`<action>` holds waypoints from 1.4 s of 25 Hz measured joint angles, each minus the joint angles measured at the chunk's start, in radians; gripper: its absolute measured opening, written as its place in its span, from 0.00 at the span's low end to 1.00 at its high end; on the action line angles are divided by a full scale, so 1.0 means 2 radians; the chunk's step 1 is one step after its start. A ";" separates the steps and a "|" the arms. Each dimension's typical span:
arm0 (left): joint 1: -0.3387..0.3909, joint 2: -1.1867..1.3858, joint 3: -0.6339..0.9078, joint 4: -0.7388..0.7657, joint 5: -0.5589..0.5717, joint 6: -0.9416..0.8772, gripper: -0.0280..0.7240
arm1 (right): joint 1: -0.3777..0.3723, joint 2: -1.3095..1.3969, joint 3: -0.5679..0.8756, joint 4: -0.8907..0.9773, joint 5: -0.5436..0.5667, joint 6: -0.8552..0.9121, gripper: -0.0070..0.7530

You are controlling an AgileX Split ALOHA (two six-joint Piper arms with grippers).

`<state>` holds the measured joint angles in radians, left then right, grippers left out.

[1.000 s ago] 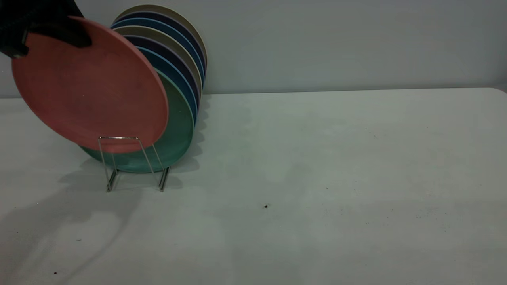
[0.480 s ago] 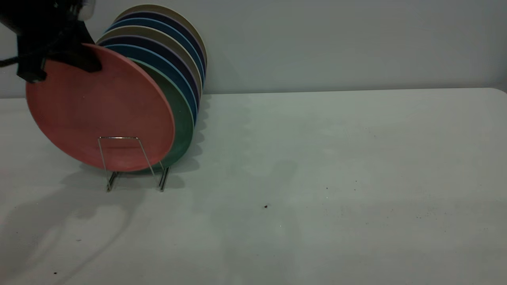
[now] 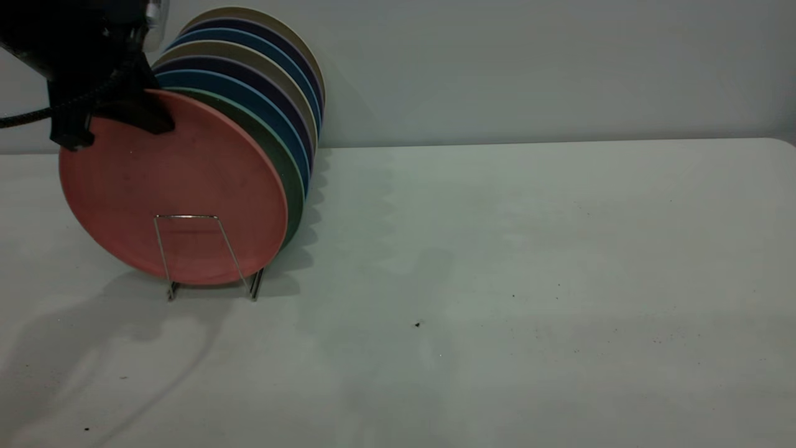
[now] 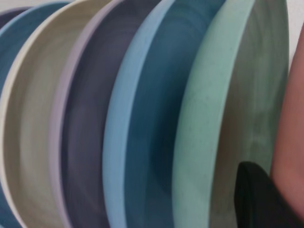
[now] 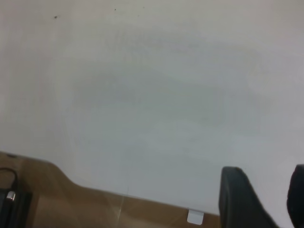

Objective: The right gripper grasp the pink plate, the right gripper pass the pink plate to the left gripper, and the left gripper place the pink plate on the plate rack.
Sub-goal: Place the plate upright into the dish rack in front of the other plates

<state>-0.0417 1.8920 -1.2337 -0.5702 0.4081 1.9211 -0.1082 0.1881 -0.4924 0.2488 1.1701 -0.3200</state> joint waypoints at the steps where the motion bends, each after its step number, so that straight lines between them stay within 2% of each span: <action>1: 0.000 0.000 0.000 0.000 0.000 -0.001 0.16 | 0.000 0.000 0.000 0.000 0.000 0.000 0.36; 6: 0.000 0.000 0.000 0.000 0.002 -0.001 0.20 | 0.000 0.000 0.000 0.000 0.000 0.000 0.36; 14: 0.000 0.000 0.000 -0.001 0.006 -0.001 0.40 | 0.000 0.000 0.000 0.000 0.000 0.000 0.36; 17: 0.000 0.000 0.000 -0.001 0.006 -0.001 0.45 | 0.000 0.000 0.000 0.000 0.000 0.000 0.36; 26: 0.000 -0.008 0.000 -0.001 0.025 -0.005 0.45 | 0.000 0.000 0.000 0.000 0.000 0.000 0.36; 35: 0.000 -0.056 0.000 0.001 0.058 -0.071 0.46 | 0.000 0.000 0.000 0.000 0.000 0.000 0.36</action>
<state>-0.0417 1.7793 -1.2337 -0.5688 0.5240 1.7798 -0.1082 0.1881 -0.4924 0.2488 1.1701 -0.3200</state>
